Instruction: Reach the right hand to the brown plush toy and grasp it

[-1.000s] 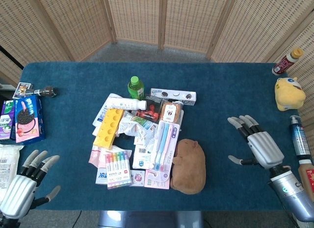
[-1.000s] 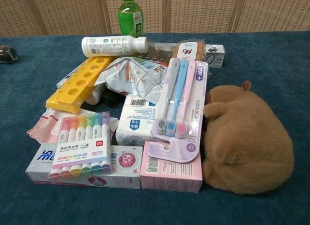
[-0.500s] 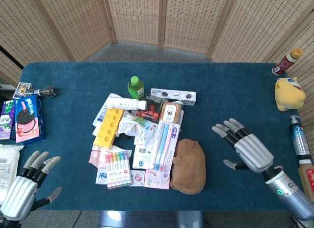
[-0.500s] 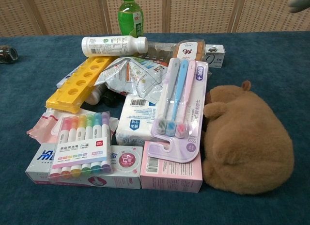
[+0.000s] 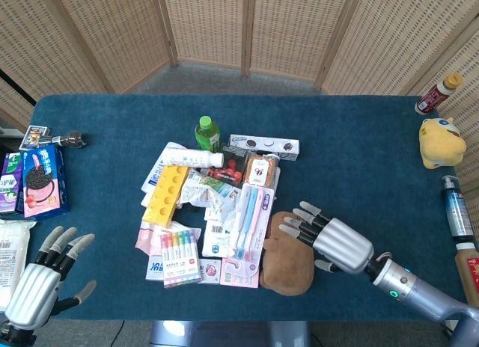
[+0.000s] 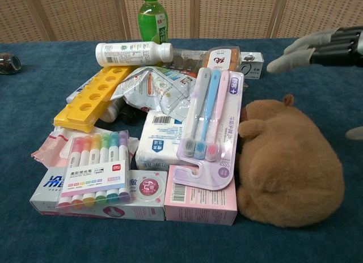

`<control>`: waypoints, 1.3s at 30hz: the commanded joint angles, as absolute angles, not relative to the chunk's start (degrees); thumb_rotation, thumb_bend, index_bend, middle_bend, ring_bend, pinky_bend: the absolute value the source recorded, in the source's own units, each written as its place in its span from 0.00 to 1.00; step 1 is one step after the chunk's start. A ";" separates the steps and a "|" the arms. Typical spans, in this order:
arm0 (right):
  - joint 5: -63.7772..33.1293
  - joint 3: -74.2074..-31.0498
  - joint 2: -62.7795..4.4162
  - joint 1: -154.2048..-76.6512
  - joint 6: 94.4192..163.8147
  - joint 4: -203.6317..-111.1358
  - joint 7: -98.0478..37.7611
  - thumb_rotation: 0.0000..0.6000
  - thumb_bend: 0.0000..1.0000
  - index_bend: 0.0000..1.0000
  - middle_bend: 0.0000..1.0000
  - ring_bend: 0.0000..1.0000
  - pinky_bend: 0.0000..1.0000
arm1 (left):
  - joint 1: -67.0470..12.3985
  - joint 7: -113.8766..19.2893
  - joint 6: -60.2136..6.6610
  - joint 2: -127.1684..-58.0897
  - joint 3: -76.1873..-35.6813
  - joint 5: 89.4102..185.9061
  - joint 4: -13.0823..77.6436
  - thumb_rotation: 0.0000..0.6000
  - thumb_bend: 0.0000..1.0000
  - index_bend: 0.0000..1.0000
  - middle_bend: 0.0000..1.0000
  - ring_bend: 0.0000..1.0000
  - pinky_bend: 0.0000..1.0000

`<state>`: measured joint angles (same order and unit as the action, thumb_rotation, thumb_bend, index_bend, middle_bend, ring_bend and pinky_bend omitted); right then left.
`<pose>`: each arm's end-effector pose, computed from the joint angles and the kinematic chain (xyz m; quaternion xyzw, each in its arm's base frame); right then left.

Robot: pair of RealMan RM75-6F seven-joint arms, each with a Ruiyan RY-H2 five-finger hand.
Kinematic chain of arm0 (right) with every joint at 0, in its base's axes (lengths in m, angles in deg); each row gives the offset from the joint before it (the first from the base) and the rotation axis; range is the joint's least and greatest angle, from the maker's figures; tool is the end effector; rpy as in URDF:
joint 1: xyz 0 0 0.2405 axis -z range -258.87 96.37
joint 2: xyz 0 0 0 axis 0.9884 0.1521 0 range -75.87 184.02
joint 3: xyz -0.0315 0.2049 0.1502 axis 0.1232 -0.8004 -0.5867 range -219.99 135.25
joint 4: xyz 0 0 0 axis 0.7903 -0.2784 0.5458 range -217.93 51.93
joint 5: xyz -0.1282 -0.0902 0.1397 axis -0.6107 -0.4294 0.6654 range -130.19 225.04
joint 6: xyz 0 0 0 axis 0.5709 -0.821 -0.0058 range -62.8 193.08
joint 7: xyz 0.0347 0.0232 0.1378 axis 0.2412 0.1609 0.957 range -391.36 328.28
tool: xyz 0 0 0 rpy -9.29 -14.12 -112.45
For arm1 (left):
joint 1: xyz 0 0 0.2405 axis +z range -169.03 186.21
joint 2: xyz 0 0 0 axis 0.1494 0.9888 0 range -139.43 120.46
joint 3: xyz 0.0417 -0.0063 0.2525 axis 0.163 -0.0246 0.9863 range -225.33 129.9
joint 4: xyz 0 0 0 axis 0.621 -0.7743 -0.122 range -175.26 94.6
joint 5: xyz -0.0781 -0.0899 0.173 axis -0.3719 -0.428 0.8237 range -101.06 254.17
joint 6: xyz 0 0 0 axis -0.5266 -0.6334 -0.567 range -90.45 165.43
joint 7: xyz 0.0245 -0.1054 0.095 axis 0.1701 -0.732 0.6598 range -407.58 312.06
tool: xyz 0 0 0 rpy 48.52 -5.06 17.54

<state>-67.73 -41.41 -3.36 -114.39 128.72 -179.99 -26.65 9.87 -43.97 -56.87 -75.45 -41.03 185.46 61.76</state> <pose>-0.1779 -0.2500 0.1058 0.8694 -0.1808 0.3769 0.2635 -0.2379 0.1081 0.1271 -0.6361 -0.3772 -0.4853 0.4665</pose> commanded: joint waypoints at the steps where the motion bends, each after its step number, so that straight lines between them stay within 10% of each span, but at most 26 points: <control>1: -68.69 -40.28 -3.70 -115.86 126.64 -180.45 -27.49 1.00 0.24 0.00 0.00 0.00 0.00 | 9.86 -44.27 -56.84 -75.59 -40.95 185.41 61.59 1.00 0.31 0.11 0.24 0.12 0.00; 23: -68.70 -35.00 -10.76 -127.27 108.41 -178.89 -29.10 1.00 0.23 0.02 0.09 0.02 0.00 | 11.53 -49.52 -60.28 -76.02 -39.51 185.80 58.44 1.00 0.31 0.11 0.24 0.12 0.00; 27: -68.50 -34.44 -12.13 -127.97 109.91 -178.21 -27.91 1.00 0.25 0.52 0.80 0.67 0.50 | 11.73 -50.28 -61.02 -75.86 -39.67 185.66 57.87 1.00 0.31 0.11 0.24 0.12 0.00; 29: -68.39 -34.64 -11.68 -127.84 112.27 -178.26 -27.67 1.00 0.28 0.65 0.98 0.87 0.71 | 11.75 -50.70 -61.41 -75.89 -39.87 185.67 57.58 1.00 0.31 0.11 0.24 0.12 0.00; 39: -66.46 -35.19 -5.78 -124.54 122.58 -181.22 -28.94 1.00 0.31 0.74 1.00 1.00 0.82 | 11.05 -51.65 -60.66 -76.69 -40.43 185.17 56.65 1.00 0.31 0.11 0.24 0.12 0.00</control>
<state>-67.17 -34.96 -7.09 -125.52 121.01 -180.38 -28.40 11.05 -51.64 -60.66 -76.70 -40.43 185.17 56.65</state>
